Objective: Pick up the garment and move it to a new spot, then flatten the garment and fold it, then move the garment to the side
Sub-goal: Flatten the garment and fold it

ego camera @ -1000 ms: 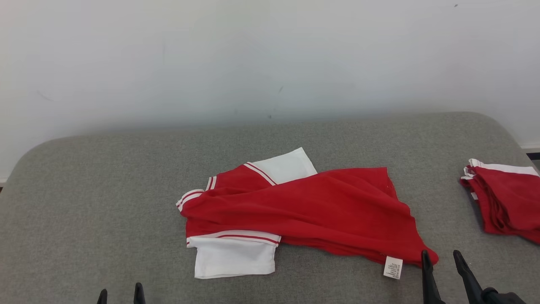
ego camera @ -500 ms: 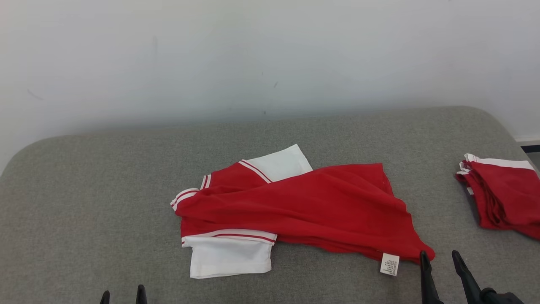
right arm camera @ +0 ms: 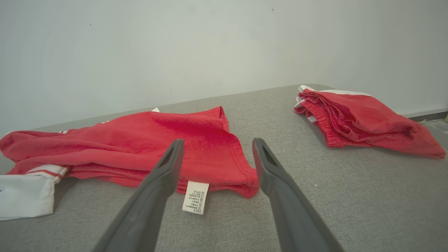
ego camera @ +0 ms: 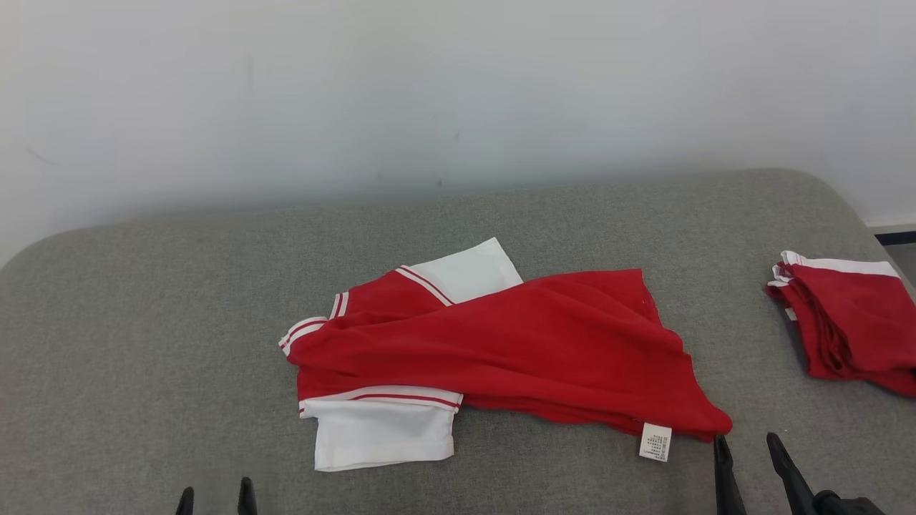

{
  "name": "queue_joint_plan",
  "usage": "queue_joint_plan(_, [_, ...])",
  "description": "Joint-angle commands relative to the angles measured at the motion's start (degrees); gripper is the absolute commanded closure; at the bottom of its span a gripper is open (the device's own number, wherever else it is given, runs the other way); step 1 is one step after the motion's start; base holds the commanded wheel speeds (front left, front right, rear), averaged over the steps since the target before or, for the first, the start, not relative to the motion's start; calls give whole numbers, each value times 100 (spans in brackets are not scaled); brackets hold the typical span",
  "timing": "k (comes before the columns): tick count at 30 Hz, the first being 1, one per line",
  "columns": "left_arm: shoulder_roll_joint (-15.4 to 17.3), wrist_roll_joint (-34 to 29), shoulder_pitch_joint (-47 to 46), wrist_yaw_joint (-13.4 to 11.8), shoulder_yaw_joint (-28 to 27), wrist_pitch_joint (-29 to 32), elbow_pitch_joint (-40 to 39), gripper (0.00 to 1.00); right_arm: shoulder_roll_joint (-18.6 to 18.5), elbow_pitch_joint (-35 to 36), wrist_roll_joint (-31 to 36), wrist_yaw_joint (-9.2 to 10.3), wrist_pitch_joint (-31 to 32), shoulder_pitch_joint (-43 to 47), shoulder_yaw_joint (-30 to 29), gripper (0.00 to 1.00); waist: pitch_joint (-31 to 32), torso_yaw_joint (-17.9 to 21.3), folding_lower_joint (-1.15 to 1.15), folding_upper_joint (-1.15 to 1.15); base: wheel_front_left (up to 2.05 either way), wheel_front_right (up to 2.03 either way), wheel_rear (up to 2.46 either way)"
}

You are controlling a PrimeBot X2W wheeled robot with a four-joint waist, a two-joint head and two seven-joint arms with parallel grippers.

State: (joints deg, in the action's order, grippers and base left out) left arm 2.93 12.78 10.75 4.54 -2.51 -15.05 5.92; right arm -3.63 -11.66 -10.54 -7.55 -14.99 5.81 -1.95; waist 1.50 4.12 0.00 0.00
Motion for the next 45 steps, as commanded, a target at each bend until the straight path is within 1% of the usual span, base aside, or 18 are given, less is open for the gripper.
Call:
queue_joint_plan(1, [-8,16,-97,21,71,-16,108,0,-14,-119,11,14,76,-37,-91,0,-20,19,0,0,0,0,0])
queue_joint_plan(4, [-7,8,-281,70,203,-16,396,0,-25,-338,13,14,358,-107,-229,0,-59,39,0,0,0,0,0])
queue_joint_plan(5, [-7,8,-281,70,203,-16,396,0,-25,-338,13,14,358,-107,-229,0,-59,39,0,0,0,0,0])
queue_joint_plan(7, [-7,-101,-448,77,324,-12,777,0,-47,-450,42,14,541,-170,-327,0,-97,49,0,0,0,0,0])
queue_joint_plan(11, [20,-172,-1040,73,486,264,1577,0,-85,-565,83,14,780,-395,-379,0,-234,124,0,0,0,0,0])
queue_joint_plan(15, [36,-159,-1611,31,523,528,2135,0,-65,-721,154,14,1025,-723,-367,0,-498,253,0,0,0,0,0])
queue_joint_plan(21, [27,-61,-2240,-50,572,925,2697,0,-68,-1038,124,14,1166,-1159,-226,0,-841,370,0,0,0,0,0])
queue_joint_plan(27, [13,-12,-2488,-88,676,1173,3088,0,-100,-1367,69,14,1128,-1409,-117,0,-1030,417,0,0,0,0,0])
queue_joint_plan(34, [-47,118,-2311,-11,965,1410,3116,0,-181,-1634,71,14,1184,-1587,-79,0,-1092,358,0,0,0,0,0])
queue_joint_plan(39, [-57,222,-2260,-23,1103,1441,3014,0,-281,-1851,2,14,1189,-1732,75,0,-1109,295,0,0,0,0,0])
queue_joint_plan(41, [-58,242,-2258,10,1158,1460,2984,0,-321,-1941,4,14,1184,-1795,116,0,-1115,286,0,0,0,0,0])
queue_joint_plan(45, [-61,292,-2236,15,1247,1485,2925,0,-426,-2100,-34,14,1137,-1910,327,0,-1123,278,0,0,0,0,0])
